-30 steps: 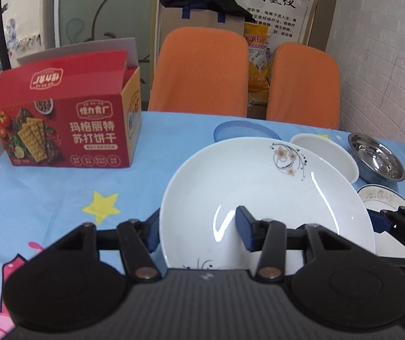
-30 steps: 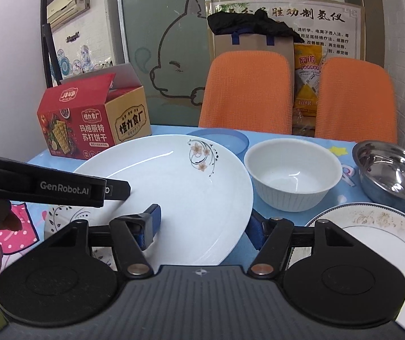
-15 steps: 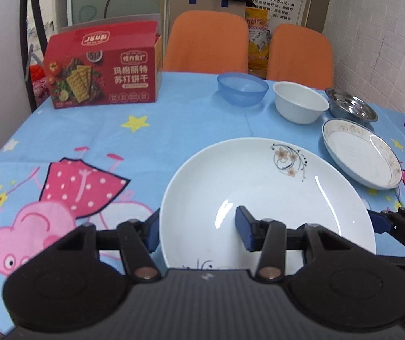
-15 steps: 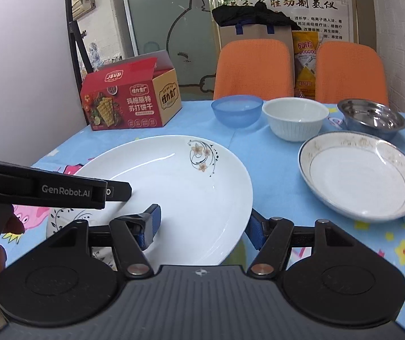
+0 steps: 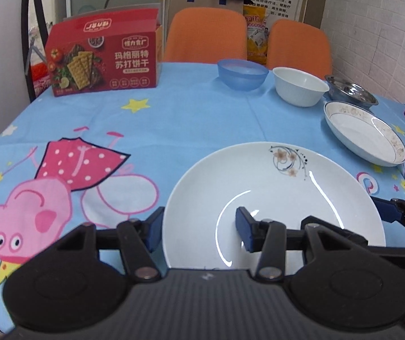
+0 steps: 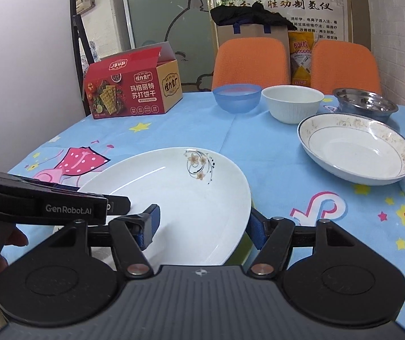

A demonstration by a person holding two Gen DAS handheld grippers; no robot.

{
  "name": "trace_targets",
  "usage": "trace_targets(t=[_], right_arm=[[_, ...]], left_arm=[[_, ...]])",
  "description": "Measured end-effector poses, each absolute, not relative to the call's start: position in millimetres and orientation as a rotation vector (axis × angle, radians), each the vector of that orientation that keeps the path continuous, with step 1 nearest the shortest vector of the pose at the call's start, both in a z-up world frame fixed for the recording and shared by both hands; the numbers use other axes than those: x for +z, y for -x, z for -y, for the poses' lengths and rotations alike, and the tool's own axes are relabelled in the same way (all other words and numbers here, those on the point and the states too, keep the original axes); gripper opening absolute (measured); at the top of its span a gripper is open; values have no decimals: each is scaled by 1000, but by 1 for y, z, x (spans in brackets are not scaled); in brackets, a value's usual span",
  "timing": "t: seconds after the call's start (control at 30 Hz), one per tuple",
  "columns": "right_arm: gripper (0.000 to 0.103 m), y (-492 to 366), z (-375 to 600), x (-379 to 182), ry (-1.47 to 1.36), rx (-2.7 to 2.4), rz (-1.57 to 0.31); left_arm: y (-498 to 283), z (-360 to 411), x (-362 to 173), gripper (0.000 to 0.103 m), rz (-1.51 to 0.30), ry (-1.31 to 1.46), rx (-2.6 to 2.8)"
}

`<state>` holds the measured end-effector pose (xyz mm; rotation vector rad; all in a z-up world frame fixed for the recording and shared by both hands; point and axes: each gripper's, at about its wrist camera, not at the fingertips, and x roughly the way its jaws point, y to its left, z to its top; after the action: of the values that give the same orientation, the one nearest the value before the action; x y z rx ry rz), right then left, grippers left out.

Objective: Organize plates and bowls
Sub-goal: 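Lower the white floral plate onto the green plate and open both tools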

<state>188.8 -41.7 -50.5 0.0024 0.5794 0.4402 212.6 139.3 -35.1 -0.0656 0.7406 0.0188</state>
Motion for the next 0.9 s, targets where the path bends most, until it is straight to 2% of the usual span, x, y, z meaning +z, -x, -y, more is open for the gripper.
trace_targets(t=[0.1,0.37,0.57,0.63,0.9], right_arm=[[103,-186,41,-51,25,446,-580],[103,-184,75,-31,-103,374,-464],[103,-191,103,-27,-93,319,-477],[103,-193,116,-29,-107,298,-493],[103,-224,189,-31,-177,134,-518]], left_arm=[[-212,-148,-30,59,-723,100,33],[-214,-152,-6,67,-668,127,47],[-230,-124,3,81,-697,111,-18],[-237,-112,5,91,-708,92,-45],[-290,-47,20,91,-706,-51,-149]])
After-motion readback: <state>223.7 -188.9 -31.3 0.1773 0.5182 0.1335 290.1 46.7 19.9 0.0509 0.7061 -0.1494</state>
